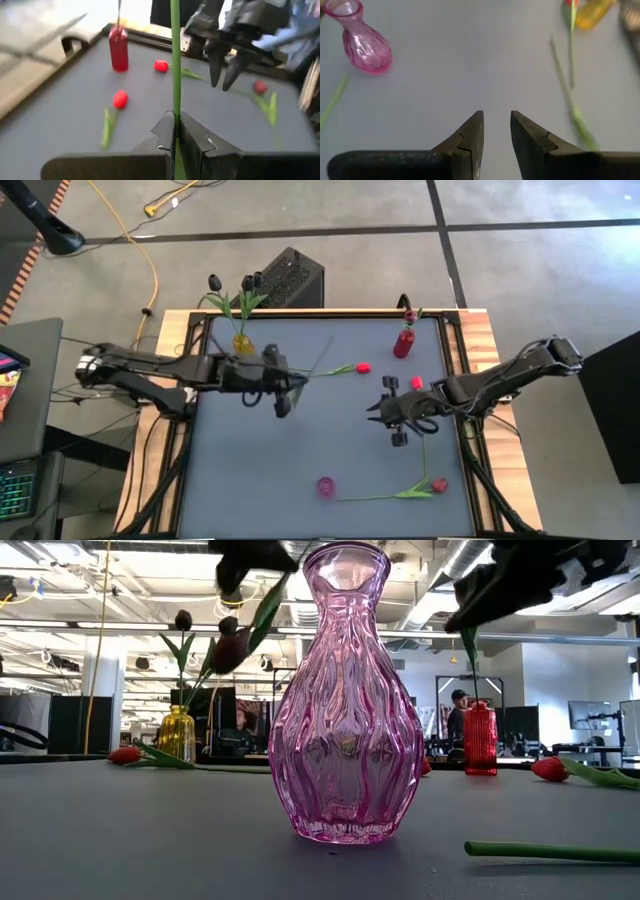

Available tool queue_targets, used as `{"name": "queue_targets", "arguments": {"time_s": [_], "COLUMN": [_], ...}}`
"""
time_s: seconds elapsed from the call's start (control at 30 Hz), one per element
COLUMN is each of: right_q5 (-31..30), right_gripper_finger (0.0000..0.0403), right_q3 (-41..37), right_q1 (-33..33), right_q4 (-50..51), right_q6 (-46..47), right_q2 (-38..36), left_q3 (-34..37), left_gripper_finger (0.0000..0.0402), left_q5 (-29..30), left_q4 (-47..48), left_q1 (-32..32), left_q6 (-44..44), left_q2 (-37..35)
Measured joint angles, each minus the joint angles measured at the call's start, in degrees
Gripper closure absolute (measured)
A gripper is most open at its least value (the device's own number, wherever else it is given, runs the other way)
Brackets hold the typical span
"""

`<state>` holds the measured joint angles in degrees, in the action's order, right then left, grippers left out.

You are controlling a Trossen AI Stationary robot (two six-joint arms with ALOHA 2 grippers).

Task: Sort flowers into vase by color
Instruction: Put the left purple flower into the red vase

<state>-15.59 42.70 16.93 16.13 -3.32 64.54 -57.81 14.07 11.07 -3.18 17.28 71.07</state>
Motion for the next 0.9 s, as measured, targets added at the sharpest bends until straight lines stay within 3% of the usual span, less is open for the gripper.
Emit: {"name": "queue_targets", "arguments": {"time_s": [0.17,0.27,0.53,0.7,0.9], "right_q5": [0.00,0.06,0.13,-3.42,-5.33], "right_gripper_finger": [0.0283,0.0283,0.0276,0.0235,0.0192], "right_q3": [0.00,0.00,0.00,0.01,0.05], "right_q1": [-2.01,-3.46,-7.14,-8.09,-8.70], "right_q4": [-8.07,-14.50,-28.83,-40.15,-48.82], "right_q6": [-20.39,-34.35,-64.03,-78.04,-87.47], "right_q2": [-0.83,-0.39,4.92,9.78,16.14], "left_q3": [7.03,8.47,8.58,8.54,8.54], "left_gripper_finger": [0.0401,0.0401,0.0401,0.0401,0.0401], "left_q5": [-3.22,-8.73,-19.54,-20.54,-21.29], "left_q4": [-2.23,-2.62,-9.54,-11.01,-11.80], "left_q1": [2.95,4.35,4.74,6.32,7.02], "left_q6": [18.40,27.19,33.75,37.70,39.08], "left_q2": [-0.77,1.16,6.05,5.54,5.42]}}
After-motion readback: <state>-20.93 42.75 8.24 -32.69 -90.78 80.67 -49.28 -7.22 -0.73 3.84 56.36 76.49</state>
